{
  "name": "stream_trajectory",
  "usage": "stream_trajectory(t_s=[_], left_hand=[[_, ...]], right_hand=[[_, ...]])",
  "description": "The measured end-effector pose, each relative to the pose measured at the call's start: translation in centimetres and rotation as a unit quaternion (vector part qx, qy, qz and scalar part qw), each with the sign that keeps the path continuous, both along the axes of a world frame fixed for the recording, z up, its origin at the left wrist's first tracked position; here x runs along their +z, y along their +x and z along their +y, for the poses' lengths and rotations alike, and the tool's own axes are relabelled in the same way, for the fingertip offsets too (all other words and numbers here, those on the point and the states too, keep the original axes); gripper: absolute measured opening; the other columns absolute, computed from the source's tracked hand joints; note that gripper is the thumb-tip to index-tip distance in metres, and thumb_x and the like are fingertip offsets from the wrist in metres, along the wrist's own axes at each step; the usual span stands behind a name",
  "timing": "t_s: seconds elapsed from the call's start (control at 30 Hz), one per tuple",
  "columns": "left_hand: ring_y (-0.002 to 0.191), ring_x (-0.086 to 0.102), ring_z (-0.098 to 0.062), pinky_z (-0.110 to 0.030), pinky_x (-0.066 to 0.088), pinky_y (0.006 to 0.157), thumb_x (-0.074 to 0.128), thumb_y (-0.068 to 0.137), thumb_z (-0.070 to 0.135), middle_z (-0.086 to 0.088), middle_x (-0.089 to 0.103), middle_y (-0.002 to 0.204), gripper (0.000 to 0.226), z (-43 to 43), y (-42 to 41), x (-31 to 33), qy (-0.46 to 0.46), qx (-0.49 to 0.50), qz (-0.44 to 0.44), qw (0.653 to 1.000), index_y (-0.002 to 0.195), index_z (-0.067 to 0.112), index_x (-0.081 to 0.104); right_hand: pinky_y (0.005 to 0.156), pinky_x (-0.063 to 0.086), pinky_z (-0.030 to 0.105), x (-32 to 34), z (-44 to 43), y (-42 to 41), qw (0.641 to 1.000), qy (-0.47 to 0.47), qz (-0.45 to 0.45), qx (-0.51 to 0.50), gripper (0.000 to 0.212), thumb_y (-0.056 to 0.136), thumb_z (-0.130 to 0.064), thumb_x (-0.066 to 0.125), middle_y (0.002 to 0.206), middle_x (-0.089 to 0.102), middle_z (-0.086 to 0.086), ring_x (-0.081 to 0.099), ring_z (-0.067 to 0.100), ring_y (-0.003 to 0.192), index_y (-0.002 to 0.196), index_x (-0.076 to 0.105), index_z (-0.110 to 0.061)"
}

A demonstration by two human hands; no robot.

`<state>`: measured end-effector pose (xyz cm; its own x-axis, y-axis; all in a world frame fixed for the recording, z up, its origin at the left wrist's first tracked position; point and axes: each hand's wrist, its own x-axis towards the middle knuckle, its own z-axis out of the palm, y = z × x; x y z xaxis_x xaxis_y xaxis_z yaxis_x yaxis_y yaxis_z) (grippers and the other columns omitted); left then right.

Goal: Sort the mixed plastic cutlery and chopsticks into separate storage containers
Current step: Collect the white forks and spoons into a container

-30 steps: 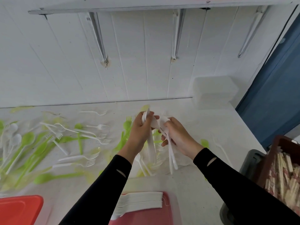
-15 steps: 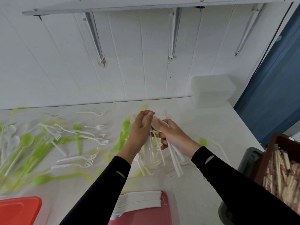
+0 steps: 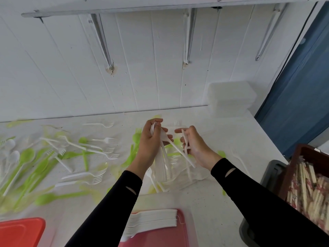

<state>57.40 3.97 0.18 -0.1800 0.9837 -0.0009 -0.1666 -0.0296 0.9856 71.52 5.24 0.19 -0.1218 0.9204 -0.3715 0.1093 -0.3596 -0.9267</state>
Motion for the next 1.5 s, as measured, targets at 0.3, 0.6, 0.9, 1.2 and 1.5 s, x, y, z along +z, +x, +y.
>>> stream_trajectory(t_s=[0.3, 0.6, 0.9, 1.2, 1.5], left_hand=[[0.063, 0.067, -0.021, -0.034, 0.058, 0.066, 0.077, 0.081, 0.034, -0.004, 0.069, 0.074, 0.039, -0.3, 0.0, -0.6, -0.072, -0.09, 0.058, 0.992, 0.104, 0.006, 0.063], [0.071, 0.07, -0.023, -0.047, 0.06, 0.08, 0.072, 0.077, 0.049, -0.004, 0.07, 0.072, 0.04, 0.0, -0.6, -1.0, -0.081, -0.043, 0.056, 0.994, 0.093, 0.013, 0.065], [0.064, 0.059, 0.002, -0.011, 0.047, 0.059, 0.059, 0.097, 0.037, 0.005, 0.061, 0.079, 0.03, 0.4, -0.5, -0.6, -0.04, 0.06, 0.08, 0.994, 0.103, 0.008, 0.065], [0.073, 0.059, 0.005, -0.004, 0.041, 0.058, 0.052, 0.1, 0.04, 0.008, 0.065, 0.089, 0.027, 0.4, -0.9, -1.0, -0.052, 0.075, 0.16, 0.983, 0.106, 0.017, 0.063], [0.061, 0.061, -0.009, -0.03, 0.053, 0.067, 0.06, 0.096, 0.036, 0.004, 0.066, 0.074, 0.019, -0.1, -0.2, -1.0, -0.009, 0.006, 0.181, 0.984, 0.112, 0.025, 0.059]], right_hand=[[0.083, 0.048, 0.023, -0.3, -0.1, 0.4, 0.995, 0.073, 0.061, 0.024, 0.043, 0.092, -0.011, 0.062, 0.09, 0.061, -0.002, 0.063, 0.011, 0.086, 0.132, 0.053, -0.025], [0.089, 0.056, 0.029, -0.9, -1.1, -0.3, 0.986, 0.124, 0.069, 0.083, 0.02, 0.088, -0.017, 0.073, 0.101, 0.074, 0.012, 0.072, 0.022, 0.095, 0.106, 0.072, -0.011], [0.088, 0.058, 0.038, 0.0, -1.7, -1.2, 0.983, 0.032, 0.025, 0.177, 0.031, 0.103, -0.021, 0.04, 0.13, 0.049, -0.004, 0.056, 0.015, 0.117, 0.125, 0.061, -0.016], [0.086, 0.058, 0.044, -0.9, -3.0, -2.1, 0.976, 0.115, -0.023, 0.182, 0.03, 0.106, -0.031, 0.04, 0.114, 0.069, 0.01, 0.071, 0.028, 0.094, 0.125, 0.063, -0.024], [0.081, 0.06, 0.045, -0.6, -2.2, -1.5, 0.986, 0.092, -0.006, 0.139, 0.02, 0.101, -0.029, 0.052, 0.105, 0.07, 0.014, 0.074, 0.024, 0.085, 0.119, 0.061, -0.028]])
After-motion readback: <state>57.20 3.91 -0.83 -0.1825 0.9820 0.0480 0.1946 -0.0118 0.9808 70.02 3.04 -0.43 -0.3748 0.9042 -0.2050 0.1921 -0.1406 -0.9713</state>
